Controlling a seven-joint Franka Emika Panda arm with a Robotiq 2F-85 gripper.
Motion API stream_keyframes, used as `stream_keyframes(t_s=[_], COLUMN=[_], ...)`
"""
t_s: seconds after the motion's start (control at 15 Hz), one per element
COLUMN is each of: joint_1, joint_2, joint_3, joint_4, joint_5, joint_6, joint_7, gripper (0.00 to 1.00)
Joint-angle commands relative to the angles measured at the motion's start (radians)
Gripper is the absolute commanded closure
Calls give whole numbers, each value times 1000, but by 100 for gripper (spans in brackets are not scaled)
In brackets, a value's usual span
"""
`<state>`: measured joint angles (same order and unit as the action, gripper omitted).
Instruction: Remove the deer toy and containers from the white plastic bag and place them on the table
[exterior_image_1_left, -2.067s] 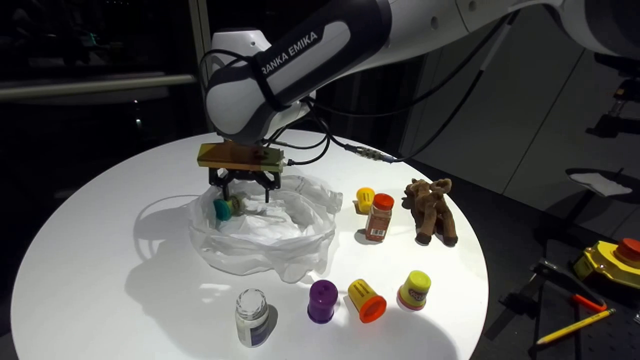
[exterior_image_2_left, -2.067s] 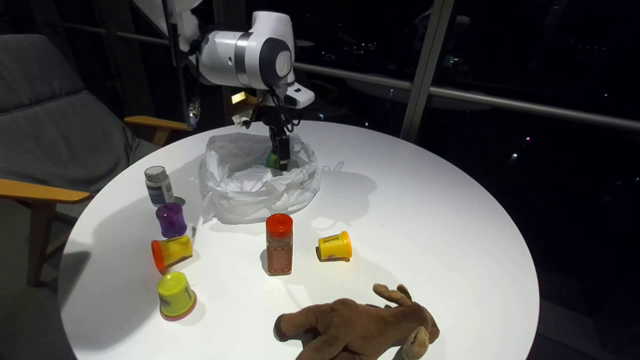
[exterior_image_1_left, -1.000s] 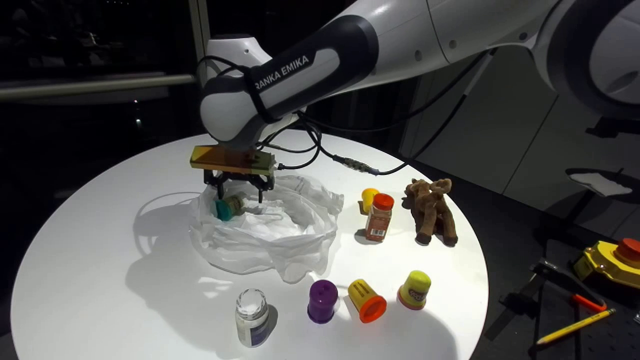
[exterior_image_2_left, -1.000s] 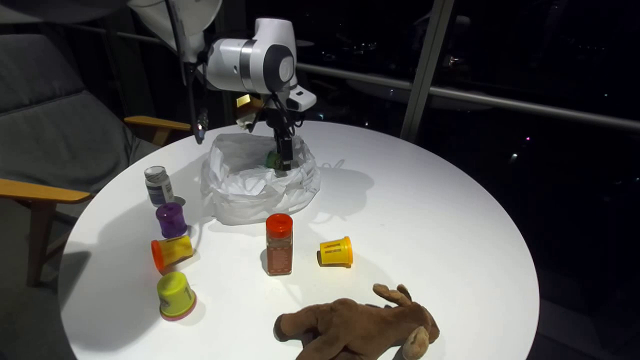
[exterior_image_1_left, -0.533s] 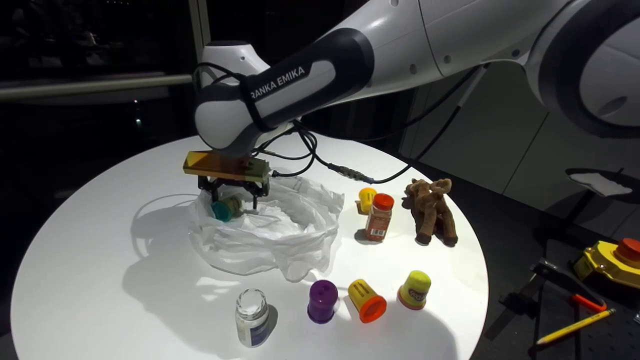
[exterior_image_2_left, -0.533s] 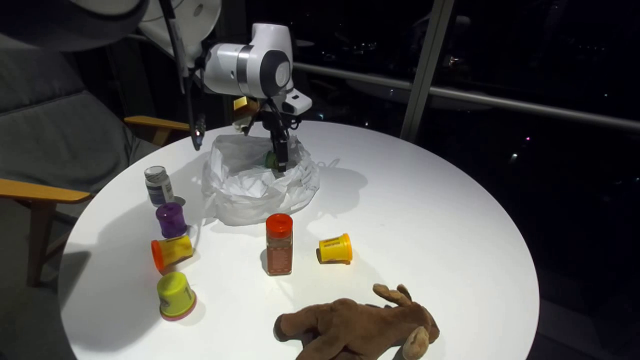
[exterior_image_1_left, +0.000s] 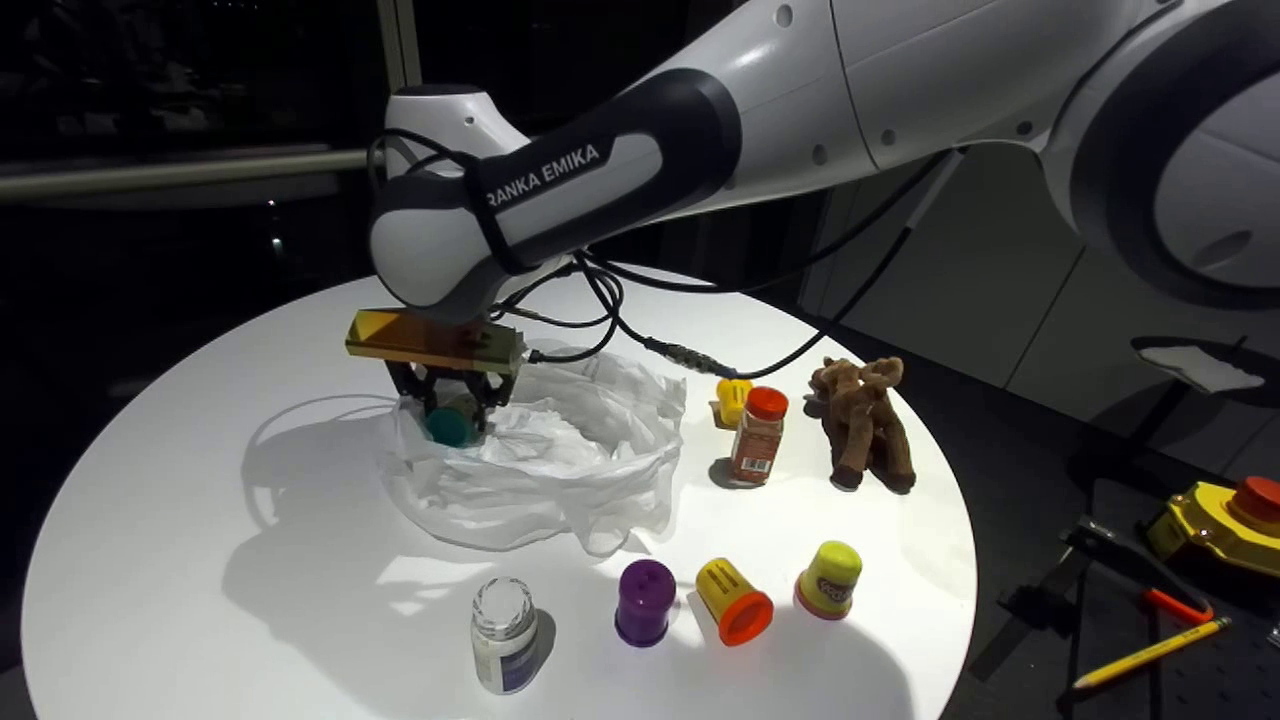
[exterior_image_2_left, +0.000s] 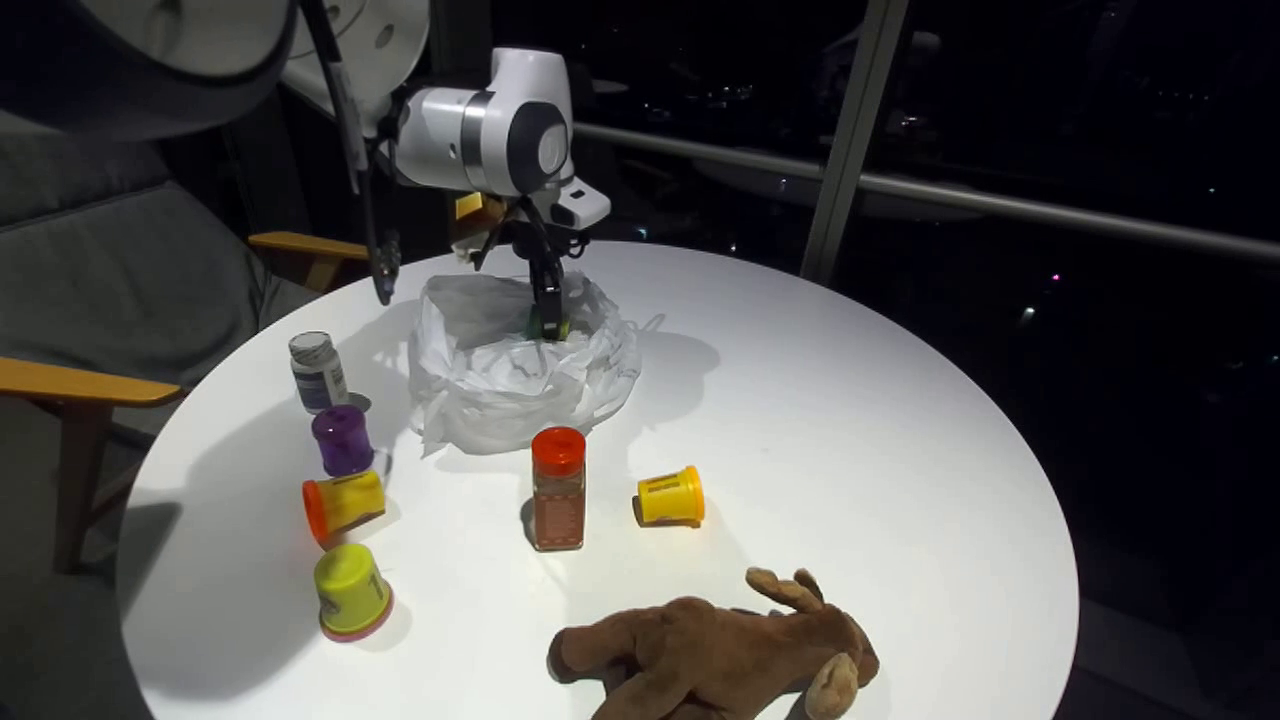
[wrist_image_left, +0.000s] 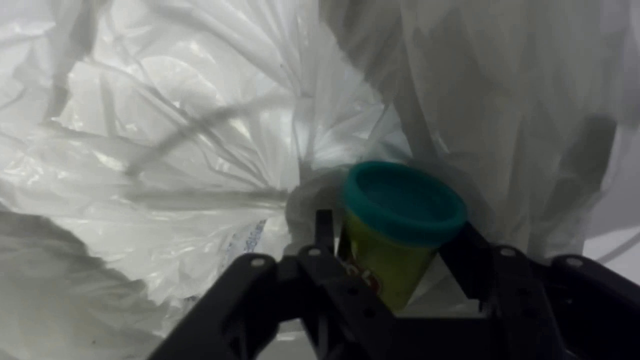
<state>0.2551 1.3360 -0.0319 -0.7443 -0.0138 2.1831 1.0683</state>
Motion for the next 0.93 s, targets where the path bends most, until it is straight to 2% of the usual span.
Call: stream_keyframes(t_s=[0.0,0.13,0.4,0.87], joint_1=[13,11,13,27], joint_2=[44,31,-9,-144], joint_3=[-14,-11,-19,-52], joint_4=[96,80,37,-105], joint_5=[5,-4,-11,-20], joint_6=[-33,-25,-40,-141], joint_7=[24,29,28,57], gripper=[72,81,81,81])
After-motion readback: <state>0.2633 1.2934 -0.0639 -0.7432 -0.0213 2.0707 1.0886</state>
